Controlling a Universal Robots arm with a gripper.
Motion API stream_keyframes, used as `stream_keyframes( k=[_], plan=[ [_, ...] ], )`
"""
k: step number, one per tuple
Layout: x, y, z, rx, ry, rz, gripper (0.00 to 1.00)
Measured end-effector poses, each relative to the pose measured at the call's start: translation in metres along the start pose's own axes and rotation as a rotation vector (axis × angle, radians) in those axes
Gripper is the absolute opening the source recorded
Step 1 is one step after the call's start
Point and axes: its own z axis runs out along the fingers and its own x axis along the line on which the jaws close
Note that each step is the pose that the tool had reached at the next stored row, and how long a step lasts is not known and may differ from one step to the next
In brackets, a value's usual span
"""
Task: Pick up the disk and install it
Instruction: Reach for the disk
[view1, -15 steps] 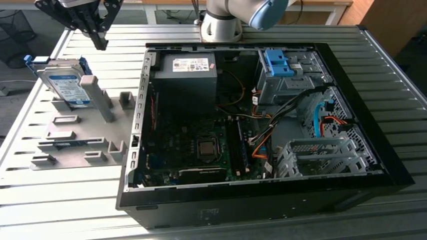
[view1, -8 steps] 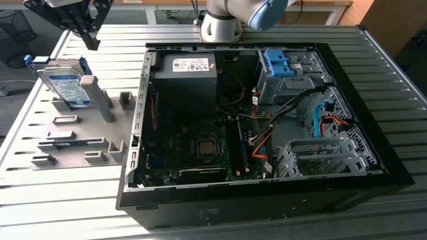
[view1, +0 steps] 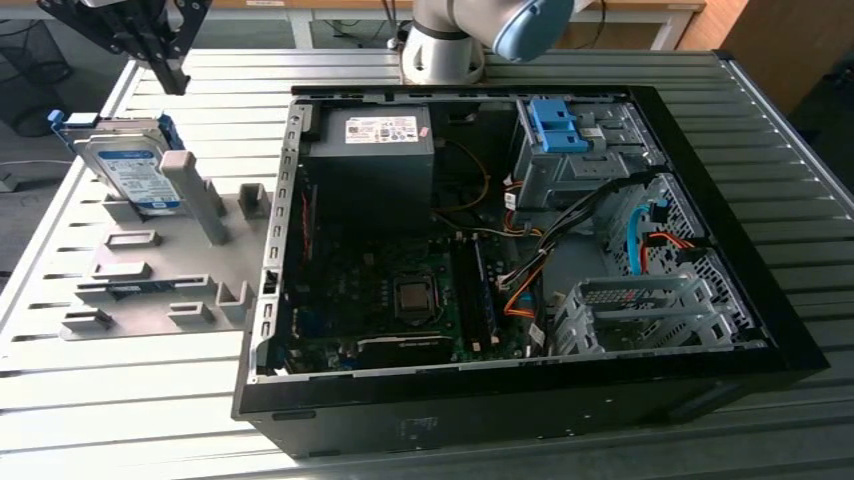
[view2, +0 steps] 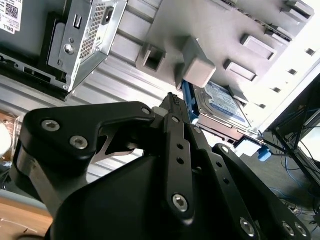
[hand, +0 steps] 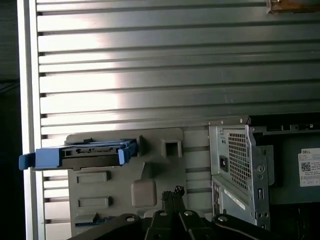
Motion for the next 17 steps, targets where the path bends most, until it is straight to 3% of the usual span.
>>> stream_keyframes(
  k=[3,13,17],
  plan=[
    [0.0042,0.0023,0.0001,0.0000,0.0000,0.000,0.11],
    [0.0058,0.0022,0.0001,0.0000,0.0000,0.000,0.11],
    [0.0216,0.0010,-0.0002,0.0000,0.0000,0.000,0.11]
  ],
)
